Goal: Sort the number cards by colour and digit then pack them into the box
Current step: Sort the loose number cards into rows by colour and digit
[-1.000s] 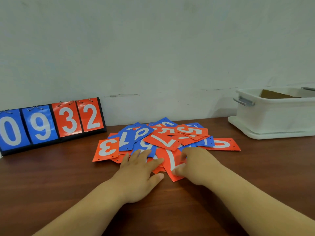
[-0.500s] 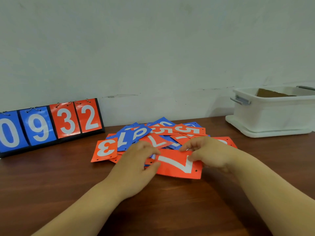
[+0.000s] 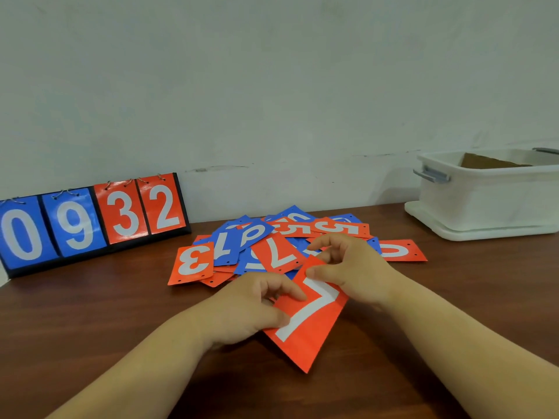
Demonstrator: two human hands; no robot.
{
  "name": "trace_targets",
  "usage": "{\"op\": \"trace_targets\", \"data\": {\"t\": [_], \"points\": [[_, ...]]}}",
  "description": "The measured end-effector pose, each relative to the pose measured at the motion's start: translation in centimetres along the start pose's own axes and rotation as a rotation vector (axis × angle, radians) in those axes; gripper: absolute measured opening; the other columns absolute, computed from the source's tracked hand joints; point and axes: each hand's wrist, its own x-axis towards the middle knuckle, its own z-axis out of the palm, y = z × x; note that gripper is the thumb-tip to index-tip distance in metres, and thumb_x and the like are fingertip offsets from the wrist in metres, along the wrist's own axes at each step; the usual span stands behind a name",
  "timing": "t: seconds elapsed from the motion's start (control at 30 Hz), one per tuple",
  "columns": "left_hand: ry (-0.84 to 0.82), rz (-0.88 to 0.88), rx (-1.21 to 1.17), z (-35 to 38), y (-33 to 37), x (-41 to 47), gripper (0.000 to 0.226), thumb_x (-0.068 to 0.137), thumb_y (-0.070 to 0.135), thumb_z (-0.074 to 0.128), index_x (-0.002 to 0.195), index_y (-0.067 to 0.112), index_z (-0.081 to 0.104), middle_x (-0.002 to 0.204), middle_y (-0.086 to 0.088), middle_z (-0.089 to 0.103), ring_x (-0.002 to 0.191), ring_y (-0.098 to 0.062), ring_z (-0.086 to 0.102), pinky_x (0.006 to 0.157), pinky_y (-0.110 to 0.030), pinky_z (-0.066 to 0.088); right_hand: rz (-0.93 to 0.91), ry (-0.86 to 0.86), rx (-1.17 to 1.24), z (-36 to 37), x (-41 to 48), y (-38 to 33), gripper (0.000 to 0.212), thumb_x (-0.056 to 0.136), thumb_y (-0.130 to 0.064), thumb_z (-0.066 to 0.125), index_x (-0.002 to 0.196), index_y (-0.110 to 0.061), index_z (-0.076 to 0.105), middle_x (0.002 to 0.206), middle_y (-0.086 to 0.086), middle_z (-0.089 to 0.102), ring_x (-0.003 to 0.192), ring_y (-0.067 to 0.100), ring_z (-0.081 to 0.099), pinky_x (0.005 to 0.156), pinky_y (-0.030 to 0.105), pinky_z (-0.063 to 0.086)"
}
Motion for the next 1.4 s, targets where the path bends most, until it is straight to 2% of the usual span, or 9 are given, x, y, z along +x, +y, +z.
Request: {"op": "trace_targets", "data": {"t": [0.17,0.27,0.4,0.5,0.63,0.8,1.03,1.2,1.4], "points": [[0.101,-0.047,0.051,0.0,0.0,0.0,0.050,0.084,0.007,0.062,0.111,0.048,0.071,0.128,0.019,0.058,0.107,-0.004,0.063,0.094,-0.028,0.054,-0.002,0.137,-0.051,0.6,0.6,0.9,0.024,0.087,-0.028,0.076,0.107,-0.034,0.065,0.094,-0.009,0.070,0.088,0.008,0.066,0.075,0.023,0.052],[0.440,-0.074,0.032,-1.2,-0.8,0.2,0.048,0.086,0.007,0.061,0.107,0.049,0.069,0.130,0.013,0.057,0.098,-0.005,0.062,0.076,-0.022,0.052,-0.009,0.180,-0.302,0.7,1.1,1.9,0.027,0.091,-0.035,0.069,0.117,-0.035,0.060,0.119,-0.016,0.060,0.109,0.006,0.057,0.088,0.021,0.045],[0.719,-0.135,-0.085,-2.6,-2.7,0.7,0.048,0.091,0.008,0.059,0.129,0.037,0.066,0.142,0.000,0.055,0.114,-0.019,0.061,0.069,-0.016,0.049,-0.100,-0.032,-0.680,2.1,2.4,2.8,0.056,0.095,-0.049,0.055,0.147,-0.036,0.040,0.158,-0.008,0.033,0.146,0.021,0.027,0.118,0.040,0.027],[0.749,-0.186,-0.074,-2.4,-3.5,1.0,0.051,0.092,0.005,0.057,0.135,0.032,0.062,0.146,-0.001,0.051,0.118,-0.019,0.058,0.061,-0.010,0.041,-0.086,-0.227,-0.808,3.4,3.0,2.9,0.057,0.099,-0.054,0.041,0.153,-0.045,0.024,0.163,-0.010,0.024,0.154,0.024,0.006,0.123,0.052,0.011],[0.764,-0.224,-0.094,-2.2,-3.9,1.3,0.053,0.092,0.003,0.058,0.136,0.031,0.060,0.149,-0.002,0.049,0.124,-0.020,0.055,0.063,-0.010,0.041,-0.178,-0.227,-0.836,2.5,2.0,2.1,0.044,0.096,-0.060,0.045,0.136,-0.044,0.055,0.137,-0.019,0.056,0.140,0.010,0.035,0.120,0.045,0.021],[0.801,-0.241,-0.280,-2.2,-3.5,1.5,0.053,0.092,0.003,0.057,0.137,0.032,0.059,0.149,-0.003,0.049,0.121,-0.022,0.058,0.066,-0.015,0.050,-0.198,-0.076,-0.778,1.8,1.2,1.1,0.028,0.090,-0.058,0.060,0.102,-0.036,0.073,0.095,-0.019,0.066,0.091,0.004,0.057,0.077,0.019,0.046],[0.829,-0.230,-0.592,-2.3,-2.4,1.6,0.053,0.094,0.004,0.055,0.136,0.037,0.058,0.149,-0.001,0.048,0.123,-0.021,0.055,0.064,-0.015,0.048,0.007,-0.106,-0.824,3.7,1.0,1.5,0.064,0.081,-0.073,0.057,0.138,-0.045,0.050,0.128,-0.004,0.054,0.121,0.020,0.047,0.097,0.039,0.049],[0.858,-0.192,-0.458,-2.1,-2.5,0.9,0.052,0.097,0.001,0.051,0.138,0.032,0.057,0.144,-0.001,0.052,0.118,-0.020,0.059,0.068,-0.020,0.056,0.055,-0.090,-0.575,2.6,0.3,1.0,0.054,0.081,-0.044,0.077,0.131,-0.042,0.057,0.137,-0.009,0.052,0.119,0.012,0.053,0.094,0.024,0.045],[0.944,-0.124,-0.280,-2.3,-2.9,0.6,0.051,0.098,0.002,0.047,0.141,0.028,0.055,0.141,0.002,0.054,0.107,-0.012,0.056,0.060,-0.013,0.044,-0.062,-0.040,-0.313,-0.6,0.1,0.1,0.039,0.091,-0.011,0.064,0.110,-0.044,0.064,0.123,-0.017,0.058,0.101,0.001,0.059,0.083,0.019,0.051]]}}
